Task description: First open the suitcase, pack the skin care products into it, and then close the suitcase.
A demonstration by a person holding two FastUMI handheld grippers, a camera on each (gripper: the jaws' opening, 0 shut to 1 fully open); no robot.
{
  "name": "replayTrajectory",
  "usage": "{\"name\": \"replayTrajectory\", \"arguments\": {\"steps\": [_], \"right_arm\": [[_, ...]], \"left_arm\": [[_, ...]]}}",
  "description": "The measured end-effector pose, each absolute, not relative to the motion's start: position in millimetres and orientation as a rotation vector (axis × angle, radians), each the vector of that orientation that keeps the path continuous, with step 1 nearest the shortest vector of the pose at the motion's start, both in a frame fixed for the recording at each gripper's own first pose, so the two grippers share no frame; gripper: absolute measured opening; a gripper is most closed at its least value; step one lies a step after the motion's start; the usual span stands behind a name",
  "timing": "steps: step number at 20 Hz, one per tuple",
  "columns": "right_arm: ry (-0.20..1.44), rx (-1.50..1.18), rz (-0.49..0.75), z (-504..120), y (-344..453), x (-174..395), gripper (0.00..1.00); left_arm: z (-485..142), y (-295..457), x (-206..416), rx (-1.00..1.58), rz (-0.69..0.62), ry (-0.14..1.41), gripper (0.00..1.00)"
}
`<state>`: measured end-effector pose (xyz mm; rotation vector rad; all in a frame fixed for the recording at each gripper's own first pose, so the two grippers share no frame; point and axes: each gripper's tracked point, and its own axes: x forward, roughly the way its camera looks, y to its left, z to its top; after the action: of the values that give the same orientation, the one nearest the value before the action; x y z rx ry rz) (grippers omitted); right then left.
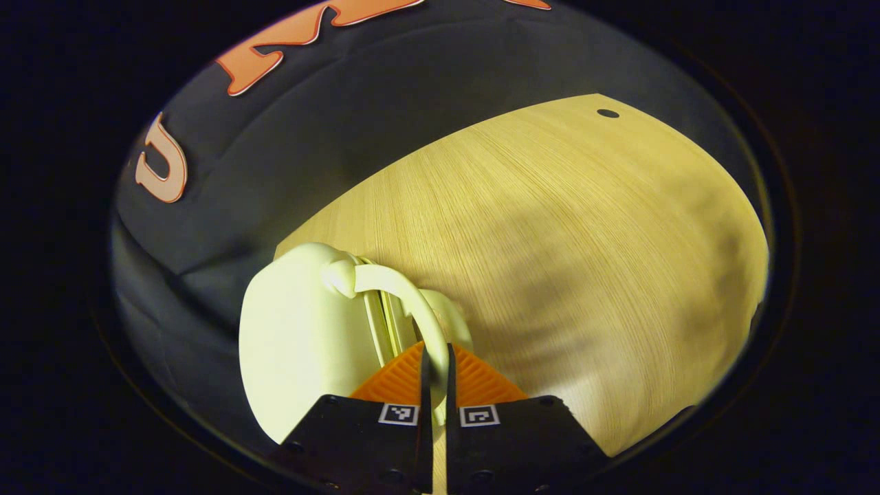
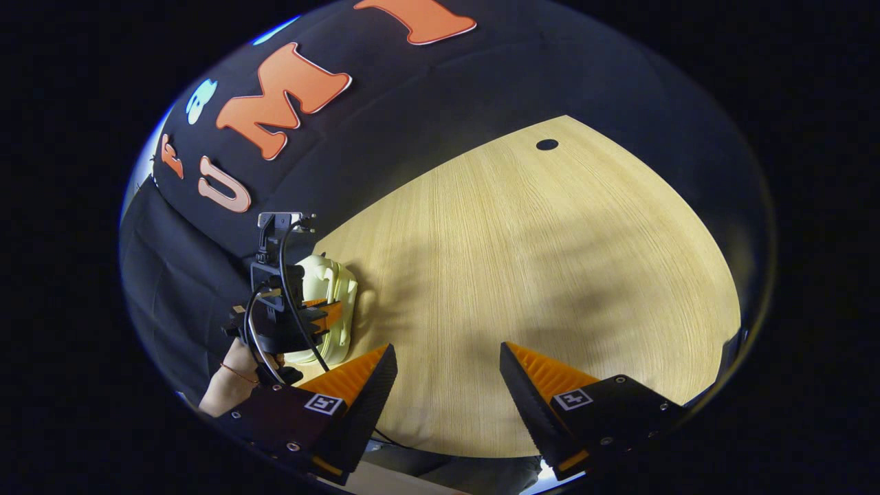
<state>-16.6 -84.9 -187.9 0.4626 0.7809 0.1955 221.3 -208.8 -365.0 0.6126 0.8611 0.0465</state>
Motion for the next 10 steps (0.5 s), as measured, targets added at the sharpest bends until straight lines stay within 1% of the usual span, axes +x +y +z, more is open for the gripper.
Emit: {"name": "replayTrajectory", "arguments": {"steps": [5,6,8,10], "right_arm": [[0.772,0.410,0.194,-185.2,-76.3,-10.5,0.96],[0.764,0.381,0.187,-182.5,-73.6,-7.7,0.95],[0.751,0.356,0.183,-177.1,-67.1,-3.5,0.96],[0.719,0.326,0.169,-165.7,-59.6,4.3,0.96]], "left_arm": [[-372.2,-214.5,212.7,0.509,0.010,0.882,0.29],[-371.4,-227.0,210.3,0.444,-0.042,0.880,0.43],[-358.6,-245.8,208.7,0.353,-0.080,0.851,0.84],[-335.9,-264.2,209.6,0.236,-0.107,0.804,0.84]]}}
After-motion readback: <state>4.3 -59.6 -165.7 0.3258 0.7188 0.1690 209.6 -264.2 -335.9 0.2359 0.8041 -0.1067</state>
